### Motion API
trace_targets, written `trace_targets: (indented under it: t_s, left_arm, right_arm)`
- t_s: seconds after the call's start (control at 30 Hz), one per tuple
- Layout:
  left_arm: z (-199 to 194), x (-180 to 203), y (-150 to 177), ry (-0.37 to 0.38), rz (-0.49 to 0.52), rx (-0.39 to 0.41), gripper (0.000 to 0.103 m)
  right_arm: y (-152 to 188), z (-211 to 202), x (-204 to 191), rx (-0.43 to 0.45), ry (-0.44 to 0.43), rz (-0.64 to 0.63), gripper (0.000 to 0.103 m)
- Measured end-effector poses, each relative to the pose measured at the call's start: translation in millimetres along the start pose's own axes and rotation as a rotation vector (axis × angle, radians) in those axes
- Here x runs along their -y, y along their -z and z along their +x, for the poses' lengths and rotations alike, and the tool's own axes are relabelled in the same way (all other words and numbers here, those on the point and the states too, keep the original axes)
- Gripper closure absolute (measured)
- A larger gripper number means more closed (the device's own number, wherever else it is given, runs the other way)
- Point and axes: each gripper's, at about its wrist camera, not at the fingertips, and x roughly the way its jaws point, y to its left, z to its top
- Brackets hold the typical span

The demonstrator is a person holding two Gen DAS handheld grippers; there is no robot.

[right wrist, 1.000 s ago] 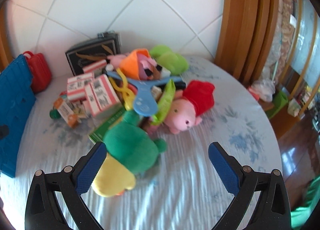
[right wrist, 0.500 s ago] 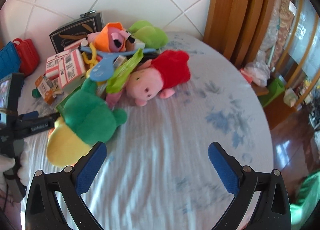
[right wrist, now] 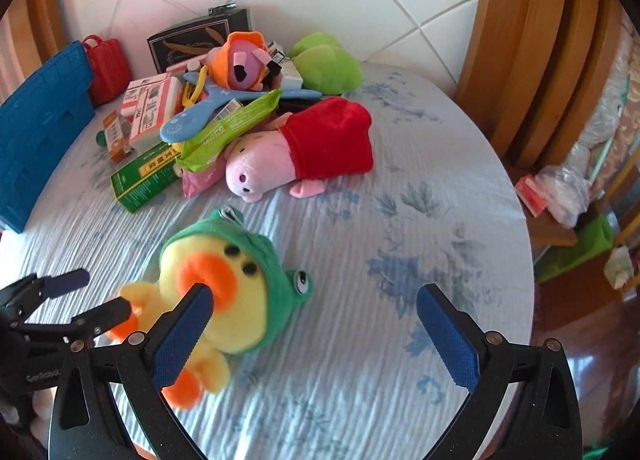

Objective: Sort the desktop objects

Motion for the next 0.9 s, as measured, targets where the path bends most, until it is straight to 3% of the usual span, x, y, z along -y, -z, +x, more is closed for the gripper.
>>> trace_targets:
  t_s: [0.3,0.5,0.57,0.7,0.8,0.9]
  left_arm:
    - [22.9,20.3,40.6,0.045,-0.075,-0.050,0.019]
    - [0.3,6.7,7.0,-0.142,-0.057,0.063,0.019]
    - [-9.5,3.2,5.0,-0.148,-0.066,0.067,0.019]
    - [-16.3,7.5,22.0,-0.095,-0.073,0.048,0.019]
    - [-3.6,10.9,25.6,-0.082,-0.084,0.040,0.019]
    - [8.0,7.3,29.3,-0.098,-0.178,-0.004,0.019]
  right_arm:
    - [19.4,28.2,10.1,-0.070,-0.069,-0.064,0.000]
    - [31.8,24.0,6.9,-0.089,-0.091,-0.078,0.000]
    - [37.2,28.1,2.8,-0.111,-0.102,-0.092,0.002]
    - [42.1,24.1,-0.9,-0.117,-0.101,-0.091,0.017]
    - [39.2,13.6,3.1,-0.087,-0.112,-0.082,0.017]
    - [31.4,16.6,5.8,-0.095,-0.130,-0.126,0.017]
